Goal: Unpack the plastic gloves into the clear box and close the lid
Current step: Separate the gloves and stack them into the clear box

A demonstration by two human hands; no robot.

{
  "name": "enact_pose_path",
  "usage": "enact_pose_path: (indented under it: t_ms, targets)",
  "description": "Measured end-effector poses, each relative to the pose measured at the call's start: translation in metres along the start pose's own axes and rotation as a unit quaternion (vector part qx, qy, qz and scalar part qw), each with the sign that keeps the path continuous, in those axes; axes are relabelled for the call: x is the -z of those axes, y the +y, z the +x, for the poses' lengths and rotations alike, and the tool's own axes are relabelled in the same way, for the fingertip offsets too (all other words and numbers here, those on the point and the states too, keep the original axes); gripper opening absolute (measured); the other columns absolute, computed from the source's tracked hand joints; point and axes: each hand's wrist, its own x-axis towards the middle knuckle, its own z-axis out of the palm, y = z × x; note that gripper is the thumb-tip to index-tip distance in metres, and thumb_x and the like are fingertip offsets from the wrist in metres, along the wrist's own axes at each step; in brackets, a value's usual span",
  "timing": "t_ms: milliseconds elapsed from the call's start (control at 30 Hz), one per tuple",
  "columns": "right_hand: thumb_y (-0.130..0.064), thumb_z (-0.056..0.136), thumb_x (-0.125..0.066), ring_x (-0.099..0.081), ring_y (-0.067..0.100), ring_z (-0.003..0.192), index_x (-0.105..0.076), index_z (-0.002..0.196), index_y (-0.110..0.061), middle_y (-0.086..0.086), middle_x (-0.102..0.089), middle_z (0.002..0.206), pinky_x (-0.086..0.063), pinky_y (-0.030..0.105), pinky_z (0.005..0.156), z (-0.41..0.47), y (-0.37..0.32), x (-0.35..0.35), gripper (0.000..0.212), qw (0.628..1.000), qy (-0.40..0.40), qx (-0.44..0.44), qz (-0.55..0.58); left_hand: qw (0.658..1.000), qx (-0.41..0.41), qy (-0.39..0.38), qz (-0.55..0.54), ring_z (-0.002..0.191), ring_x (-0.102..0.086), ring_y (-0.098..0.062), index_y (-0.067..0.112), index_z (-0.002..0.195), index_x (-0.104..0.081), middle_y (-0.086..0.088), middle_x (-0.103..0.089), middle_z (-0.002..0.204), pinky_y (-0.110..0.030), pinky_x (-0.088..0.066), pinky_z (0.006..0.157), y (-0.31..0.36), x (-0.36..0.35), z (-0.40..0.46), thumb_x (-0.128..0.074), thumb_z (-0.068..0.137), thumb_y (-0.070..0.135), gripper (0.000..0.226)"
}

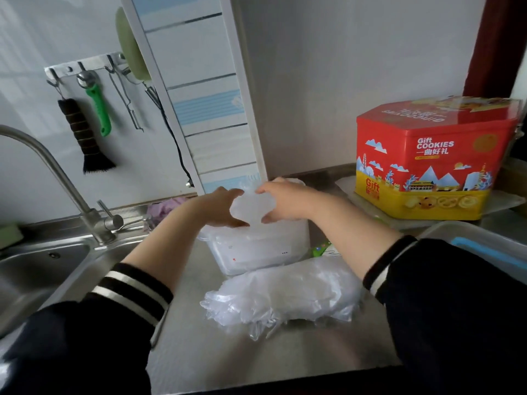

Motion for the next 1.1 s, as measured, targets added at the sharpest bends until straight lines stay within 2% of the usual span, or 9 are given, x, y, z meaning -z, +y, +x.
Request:
enact_pose_path:
  t_ms: [167,300,434,500,601,701,834,1001,1101]
  targets:
    - [-0.046,0.08,-0.072,-0.045,0.031,0.124,-0.024,0.148,-0.028,0.01,-0.034,0.15,-0.043,0.031,0.078,0.044,-0.003,-0.013,0.085,0.982,-0.148,-0.045,-0.111,0.995,0.016,-0.094,0.019,0.117,-0.056,-0.03,0.035,0.152,-0.011,-0.011,-0.031,0.149,-0.038,-0.045,0.099,-0.009,-0.024,0.037,-0.062,0.089,0.046,0.082]
    - [-0.038,0.089,-0.065,-0.041,0.031,0.129,-0.019,0.152,-0.021,0.009,-0.029,0.154,-0.041,0.034,0.085,0.044,-0.01,-0.013,0.08,0.958,-0.205,-0.078,-0.186,0.99,0.034,-0.129,-0.05,0.141,-0.029,-0.031,0.027,0.153,-0.015,-0.008,-0.019,0.158,-0.045,-0.019,0.116,-0.004,-0.042,0.057,-0.031,0.101,0.049,0.058]
    - [-0.026,0.097,-0.054,-0.053,0.025,0.112,-0.041,0.142,-0.015,0.008,-0.044,0.143,-0.047,0.028,0.076,0.047,-0.005,-0.028,0.049,0.95,-0.24,-0.117,-0.163,0.988,0.029,-0.142,-0.055,0.147,-0.016,-0.024,0.029,0.153,-0.02,0.001,-0.017,0.16,-0.05,-0.005,0.118,-0.015,-0.06,0.076,-0.024,0.085,0.077,0.083]
    - [-0.025,0.096,-0.055,-0.051,0.023,0.1,-0.041,0.143,-0.019,0.007,-0.043,0.143,-0.043,0.026,0.062,0.044,-0.007,-0.027,0.05,0.948,-0.252,-0.128,-0.147,0.987,0.011,-0.144,-0.069,0.146,-0.017,-0.023,0.033,0.152,-0.023,0.001,-0.018,0.16,-0.047,-0.006,0.119,-0.013,-0.056,0.068,-0.027,0.094,0.066,0.067]
    - [-0.034,0.091,-0.063,-0.049,0.024,0.104,-0.032,0.148,-0.019,0.006,-0.04,0.145,-0.042,0.029,0.068,0.04,-0.012,-0.015,0.066,0.958,-0.223,-0.109,-0.143,0.989,-0.021,-0.119,-0.087,0.143,-0.028,-0.023,0.032,0.15,-0.026,0.001,-0.022,0.158,-0.038,-0.017,0.117,-0.014,-0.039,0.056,-0.049,0.099,0.03,0.056]
    - [-0.033,0.09,-0.064,-0.062,0.025,0.094,-0.043,0.141,-0.014,0.008,-0.055,0.131,-0.053,0.031,0.075,0.038,-0.013,-0.005,0.058,0.984,-0.117,-0.081,-0.108,0.99,-0.047,-0.046,-0.124,0.121,-0.054,-0.018,0.025,0.141,-0.045,0.002,-0.045,0.146,-0.029,-0.038,0.105,-0.021,-0.019,0.039,-0.067,0.089,0.022,0.056]
    - [-0.035,0.092,-0.06,-0.059,0.023,0.105,-0.055,0.128,-0.02,0.002,-0.059,0.126,-0.049,0.034,0.088,0.024,-0.009,0.009,0.04,0.998,0.048,-0.043,-0.018,0.966,-0.063,0.153,-0.2,0.086,-0.06,-0.007,0.019,0.116,-0.067,0.004,-0.067,0.117,-0.019,-0.042,0.085,-0.009,-0.004,0.01,-0.058,0.094,0.016,0.024]
    - [-0.031,0.096,-0.055,-0.06,0.004,0.071,-0.067,0.1,-0.021,-0.007,-0.069,0.087,-0.046,0.018,0.064,-0.041,-0.01,0.002,0.016,0.968,0.159,0.029,0.19,0.875,-0.11,0.382,-0.276,0.073,-0.059,-0.011,0.022,0.104,-0.069,0.01,-0.069,0.09,-0.027,-0.048,0.068,0.034,-0.03,-0.039,-0.054,0.094,0.018,0.018]
    - [-0.029,0.094,-0.06,-0.059,0.003,0.056,-0.065,0.095,-0.018,-0.004,-0.069,0.072,-0.048,0.015,0.056,-0.08,0.001,-0.02,0.012,0.956,0.153,0.006,0.251,0.83,-0.137,0.431,-0.327,0.066,-0.053,-0.009,0.02,0.11,-0.065,0.007,-0.068,0.089,-0.026,-0.046,0.064,0.063,-0.066,-0.064,-0.055,0.093,0.015,0.021]
